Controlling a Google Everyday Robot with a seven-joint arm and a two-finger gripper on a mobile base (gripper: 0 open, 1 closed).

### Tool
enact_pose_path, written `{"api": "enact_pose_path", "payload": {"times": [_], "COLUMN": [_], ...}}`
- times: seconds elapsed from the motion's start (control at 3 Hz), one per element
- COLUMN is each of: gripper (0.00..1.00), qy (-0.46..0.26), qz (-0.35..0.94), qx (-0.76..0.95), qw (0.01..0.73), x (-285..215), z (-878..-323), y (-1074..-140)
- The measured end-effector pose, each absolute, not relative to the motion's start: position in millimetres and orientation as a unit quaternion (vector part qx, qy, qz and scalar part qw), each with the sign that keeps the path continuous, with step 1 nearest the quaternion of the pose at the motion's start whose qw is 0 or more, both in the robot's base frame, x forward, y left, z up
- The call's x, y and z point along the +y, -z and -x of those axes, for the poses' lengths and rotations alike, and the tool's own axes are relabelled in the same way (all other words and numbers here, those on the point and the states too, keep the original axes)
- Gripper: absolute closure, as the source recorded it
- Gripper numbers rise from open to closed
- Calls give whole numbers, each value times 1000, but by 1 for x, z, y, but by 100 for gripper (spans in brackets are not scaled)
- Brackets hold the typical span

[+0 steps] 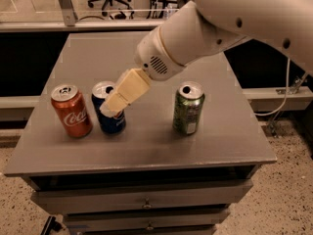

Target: Move pepsi can near coke can

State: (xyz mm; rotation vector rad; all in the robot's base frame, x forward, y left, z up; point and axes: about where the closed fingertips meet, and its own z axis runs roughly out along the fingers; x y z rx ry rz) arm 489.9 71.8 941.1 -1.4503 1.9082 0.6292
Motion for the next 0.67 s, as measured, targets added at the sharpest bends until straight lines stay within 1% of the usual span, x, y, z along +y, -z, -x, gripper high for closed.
{"api": "enact_pose_path", "payload": {"times": [0.33, 0.67], "gripper": [0, 0], "qy": [-251, -251], "qz": [562, 562], "qx": [701, 701], "qw": [361, 361], "x": [51, 51], "z": [-503, -503], "y": [-966, -966]}}
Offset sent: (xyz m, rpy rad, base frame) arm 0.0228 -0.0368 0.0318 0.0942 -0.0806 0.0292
